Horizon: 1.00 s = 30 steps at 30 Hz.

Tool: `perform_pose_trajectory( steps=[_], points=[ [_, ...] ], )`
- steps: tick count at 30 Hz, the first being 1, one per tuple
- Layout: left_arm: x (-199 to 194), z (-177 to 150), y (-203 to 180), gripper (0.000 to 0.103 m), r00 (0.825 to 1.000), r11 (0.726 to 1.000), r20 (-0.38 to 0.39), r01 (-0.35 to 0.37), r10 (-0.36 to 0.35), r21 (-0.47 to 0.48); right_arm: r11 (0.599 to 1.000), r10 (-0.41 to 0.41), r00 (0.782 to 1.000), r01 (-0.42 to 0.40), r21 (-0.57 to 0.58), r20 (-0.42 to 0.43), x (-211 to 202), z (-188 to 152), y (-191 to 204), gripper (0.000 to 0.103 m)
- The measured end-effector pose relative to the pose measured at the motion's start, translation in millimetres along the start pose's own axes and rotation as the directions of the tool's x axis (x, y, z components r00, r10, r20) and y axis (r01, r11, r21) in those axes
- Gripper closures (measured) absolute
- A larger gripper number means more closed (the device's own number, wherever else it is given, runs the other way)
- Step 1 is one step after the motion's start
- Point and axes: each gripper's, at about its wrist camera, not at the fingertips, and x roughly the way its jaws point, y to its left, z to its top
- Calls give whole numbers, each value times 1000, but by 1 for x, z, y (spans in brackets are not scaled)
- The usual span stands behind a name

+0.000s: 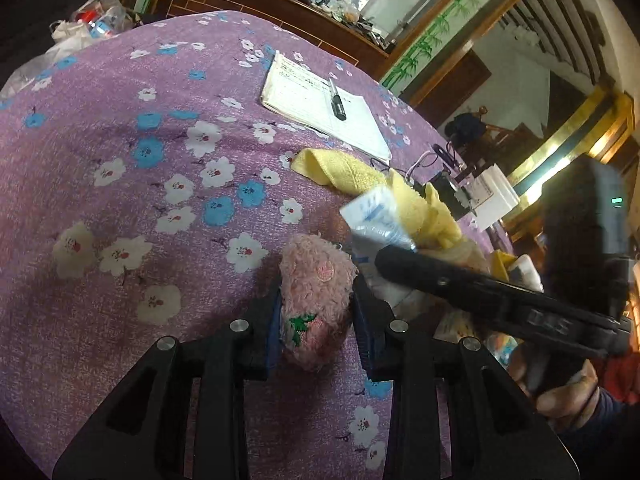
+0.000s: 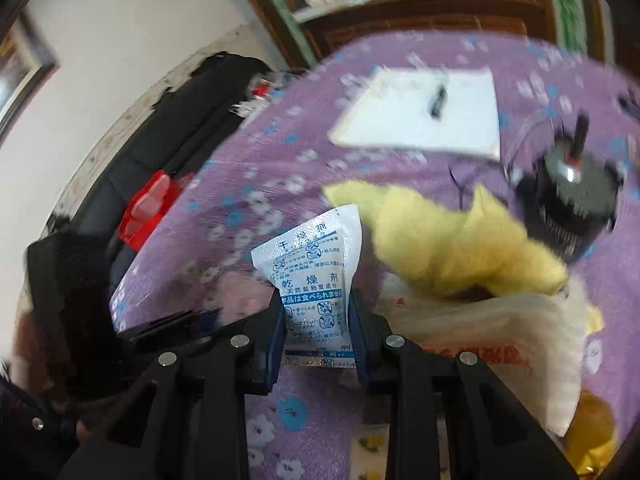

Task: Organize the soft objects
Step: 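Hold the pink ball in the left gripper while the right gripper grasps the white desiccant packet, then carry the pink ball and white packet toward the white box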

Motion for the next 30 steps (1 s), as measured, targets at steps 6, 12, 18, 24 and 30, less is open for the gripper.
perform_pose_trajectory(
  steps=[6,12,18,24,30],
  points=[
    [-5,-5,3,73,1000,1000,-2,24,-24,-13,994,-103,993,105,38,-63,-1,5,10,75],
    [-4,-2,6,73,999,999,-2,39,-39,-33,967,-225,969,235,100,-98,-19,6,14,75],
    [-2,-3,1,73,1000,1000,0,19,-19,-9,931,-301,946,319,176,-121,-38,2,11,75],
    [0,-2,-3,73,1000,1000,-10,12,-11,20,915,-310,946,325,239,-98,-63,1,18,74],
    [3,0,-12,73,999,996,-20,-26,28,90,914,-282,958,287,286,-61,-77,0,11,74]
  ],
)
